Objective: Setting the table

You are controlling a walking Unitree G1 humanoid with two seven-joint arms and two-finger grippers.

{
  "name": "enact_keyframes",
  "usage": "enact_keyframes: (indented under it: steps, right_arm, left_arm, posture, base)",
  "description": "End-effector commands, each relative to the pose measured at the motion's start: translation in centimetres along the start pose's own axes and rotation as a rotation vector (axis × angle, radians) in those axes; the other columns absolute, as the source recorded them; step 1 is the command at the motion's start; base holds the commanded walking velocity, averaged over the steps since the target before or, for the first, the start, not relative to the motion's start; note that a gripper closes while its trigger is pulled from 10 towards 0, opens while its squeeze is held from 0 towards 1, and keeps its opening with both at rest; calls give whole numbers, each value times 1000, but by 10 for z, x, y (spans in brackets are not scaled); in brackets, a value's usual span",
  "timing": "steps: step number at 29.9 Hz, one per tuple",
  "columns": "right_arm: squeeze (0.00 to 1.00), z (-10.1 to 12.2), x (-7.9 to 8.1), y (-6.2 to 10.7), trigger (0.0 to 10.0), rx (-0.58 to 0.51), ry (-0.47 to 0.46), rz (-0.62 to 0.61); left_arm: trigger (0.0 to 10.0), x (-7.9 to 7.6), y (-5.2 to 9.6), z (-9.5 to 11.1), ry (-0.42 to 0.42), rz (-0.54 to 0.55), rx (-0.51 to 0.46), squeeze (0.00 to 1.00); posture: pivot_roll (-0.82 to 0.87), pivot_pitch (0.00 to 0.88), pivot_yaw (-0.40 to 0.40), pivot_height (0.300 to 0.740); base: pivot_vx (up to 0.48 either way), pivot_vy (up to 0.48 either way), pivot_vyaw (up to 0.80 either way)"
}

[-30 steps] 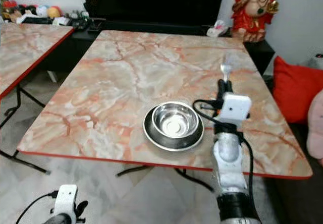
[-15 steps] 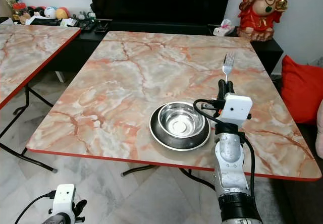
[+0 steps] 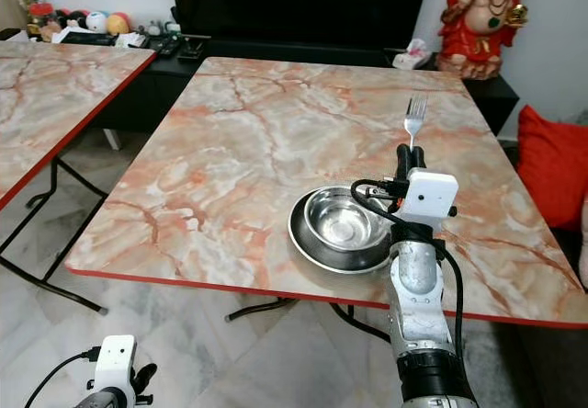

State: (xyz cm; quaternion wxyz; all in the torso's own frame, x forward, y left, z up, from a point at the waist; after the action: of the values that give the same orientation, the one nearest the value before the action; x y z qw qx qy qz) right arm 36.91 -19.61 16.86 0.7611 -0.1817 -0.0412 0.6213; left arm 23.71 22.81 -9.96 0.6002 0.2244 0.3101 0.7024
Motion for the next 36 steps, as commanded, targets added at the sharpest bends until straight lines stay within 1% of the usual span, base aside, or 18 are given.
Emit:
enact_keyframes:
  steps: [1, 3, 13, 24, 28, 30, 31, 32, 33, 34, 35, 36]
  right_arm:
    - [0, -2, -5, -3, 10000, 16, 8, -16]
    - [0, -2, -5, -3, 10000, 15, 10, -16]
    - [0, -1, -4, -4, 10000, 9, 13, -17]
    - [0, 0, -6, -5, 10000, 8, 17, -23]
    - [0, 2, -9, -7, 10000, 2, 26, -29]
    - [0, -1, -15, -10, 10000, 35, 70, -37]
    - [0, -1, -15, -10, 10000, 35, 70, -37]
    - [0, -6, -25, -14, 10000, 86, 124, -47]
    - [0, -9, -31, -16, 10000, 116, 141, -60]
    - [0, -9, -31, -16, 10000, 116, 141, -60]
    - [0, -11, -39, -17, 10000, 148, 146, -79]
    - [0, -17, -56, -18, 10000, 217, 134, -132]
  left_arm:
    - [10000, -2, -1, -1, -13, -5, 8, 0]
    - [10000, -2, -1, -1, -13, -6, 8, 0]
    - [10000, -2, 0, -1, -12, -3, 9, 0]
    - [10000, -3, 0, -2, -10, -7, 13, 0]
    - [10000, -3, 0, -3, -11, -9, 14, 0]
    - [10000, -4, 0, -3, -11, -10, 13, 0]
    - [10000, -4, 0, -3, -11, -10, 13, 0]
    - [10000, -4, 0, -3, -12, -11, 13, 0]
    - [10000, -4, 0, -3, -12, -12, 13, 0]
    - [10000, -4, 0, -3, -12, -12, 13, 0]
    - [10000, -4, 0, -3, -13, -12, 14, 0]
    - [10000, -4, 0, -3, -17, -13, 17, 0]
  posture:
    - [98, 0, -20, 728]
    - [98, 0, -20, 728]
    - [99, 0, -22, 728]
    - [98, 0, -21, 728]
    - [99, 0, -20, 728]
    - [95, 0, -18, 728]
    - [95, 0, -18, 728]
    - [93, 0, -17, 728]
    - [93, 0, -17, 728]
    - [93, 0, -17, 728]
    - [90, 0, -16, 728]
    - [86, 0, -15, 728]
  base:
    - [300, 0, -800]
    - [304, 0, -800]
    - [333, 0, 0]
    - [0, 0, 0]
    - [0, 0, 0]
    - [0, 0, 0]
    - [0, 0, 0]
    - [0, 0, 0]
    - [0, 0, 0]
    - [0, 0, 0]
    - [0, 0, 0]
    - [0, 0, 0]
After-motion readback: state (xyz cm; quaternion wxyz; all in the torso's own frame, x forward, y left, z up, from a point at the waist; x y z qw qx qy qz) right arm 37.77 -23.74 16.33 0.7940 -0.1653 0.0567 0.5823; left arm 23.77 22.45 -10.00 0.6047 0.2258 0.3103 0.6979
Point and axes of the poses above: a point about 5 cm out from each wrist's last joint towards the gripper, its own y axis pointing back from the gripper into the wrist, its own z axis along the axis of the wrist's last joint, x = y × z, the point moved 5 cm from there along -y, pointing out of the wrist towards the gripper, and after that the axes turned 9 degrees about y, right-handed, at the moved point
